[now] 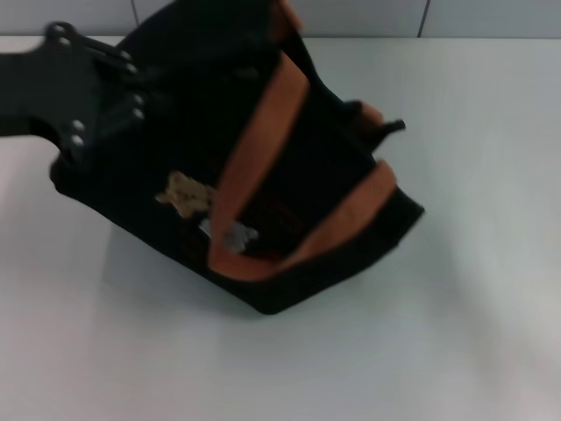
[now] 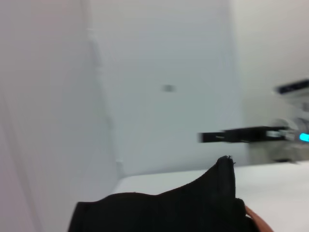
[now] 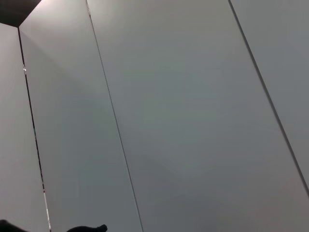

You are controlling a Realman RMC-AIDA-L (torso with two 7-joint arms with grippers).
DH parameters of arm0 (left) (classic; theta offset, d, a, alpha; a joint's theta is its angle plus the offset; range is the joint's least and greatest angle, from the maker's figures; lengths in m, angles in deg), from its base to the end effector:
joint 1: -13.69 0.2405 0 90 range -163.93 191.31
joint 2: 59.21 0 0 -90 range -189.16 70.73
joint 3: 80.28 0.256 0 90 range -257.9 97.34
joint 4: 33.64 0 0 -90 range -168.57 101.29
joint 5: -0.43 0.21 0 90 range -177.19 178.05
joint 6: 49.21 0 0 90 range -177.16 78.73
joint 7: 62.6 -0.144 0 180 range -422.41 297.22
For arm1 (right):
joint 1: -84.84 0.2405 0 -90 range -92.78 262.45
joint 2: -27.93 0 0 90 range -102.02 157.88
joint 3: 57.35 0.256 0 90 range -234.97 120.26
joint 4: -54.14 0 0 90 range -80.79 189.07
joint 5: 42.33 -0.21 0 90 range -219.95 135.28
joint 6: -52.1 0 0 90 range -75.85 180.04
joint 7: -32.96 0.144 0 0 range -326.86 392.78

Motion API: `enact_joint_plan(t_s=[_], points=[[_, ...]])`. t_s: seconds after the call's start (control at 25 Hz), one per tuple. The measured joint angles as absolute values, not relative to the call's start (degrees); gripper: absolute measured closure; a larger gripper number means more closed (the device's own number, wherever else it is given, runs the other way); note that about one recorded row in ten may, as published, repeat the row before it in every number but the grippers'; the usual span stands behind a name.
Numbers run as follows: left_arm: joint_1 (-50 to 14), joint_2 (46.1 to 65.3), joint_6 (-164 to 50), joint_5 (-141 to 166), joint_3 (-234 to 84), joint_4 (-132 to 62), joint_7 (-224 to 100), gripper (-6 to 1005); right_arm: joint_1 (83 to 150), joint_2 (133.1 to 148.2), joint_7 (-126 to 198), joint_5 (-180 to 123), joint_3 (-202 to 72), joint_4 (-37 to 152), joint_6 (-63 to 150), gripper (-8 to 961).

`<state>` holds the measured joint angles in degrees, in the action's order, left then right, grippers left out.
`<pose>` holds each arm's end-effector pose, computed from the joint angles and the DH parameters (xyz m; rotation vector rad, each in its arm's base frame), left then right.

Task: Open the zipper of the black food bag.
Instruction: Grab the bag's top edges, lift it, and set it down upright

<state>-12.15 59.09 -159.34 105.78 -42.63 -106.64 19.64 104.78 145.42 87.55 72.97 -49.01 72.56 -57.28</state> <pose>-0.1984 0.3078 0.1102 -2.7311 0.0728 -0.6868 0.3216 0.2465 0.0553 -1.9572 0.5190 1.3060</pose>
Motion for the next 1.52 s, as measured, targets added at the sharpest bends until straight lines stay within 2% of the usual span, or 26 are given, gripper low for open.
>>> enact_joint_plan(t_s=[0.2, 0.48, 0.92, 1.32, 1.52], points=[[-11.17, 59.60, -158.66, 104.20, -33.64, -109.48, 19.63, 887, 105.25, 145.65, 86.49, 72.97, -49.38, 71.43, -56.35, 170], [-11.00, 59.62, -156.24, 101.38, -25.60, -109.64, 19.27, 887, 105.89, 147.26, 69.77, 74.26, -51.11, 67.49, -52.99, 171], [-11.40, 59.61, -154.62, 99.06, -24.51, -109.82, 18.95, 887, 109.02, 147.54, 49.55, 74.37, -63.79, 51.77, -33.29, 171], [-9.96, 59.70, -152.67, 96.56, -20.24, -109.09, 16.66, 887, 111.72, 147.83, 42.97, 73.99, -64.51, 44.08, -29.98, 172], [-8.86, 59.71, -150.95, 96.40, -18.57, -107.54, 15.14, 887, 110.24, 147.64, 43.06, 73.95, -62.00, 44.90, -30.21, 172]])
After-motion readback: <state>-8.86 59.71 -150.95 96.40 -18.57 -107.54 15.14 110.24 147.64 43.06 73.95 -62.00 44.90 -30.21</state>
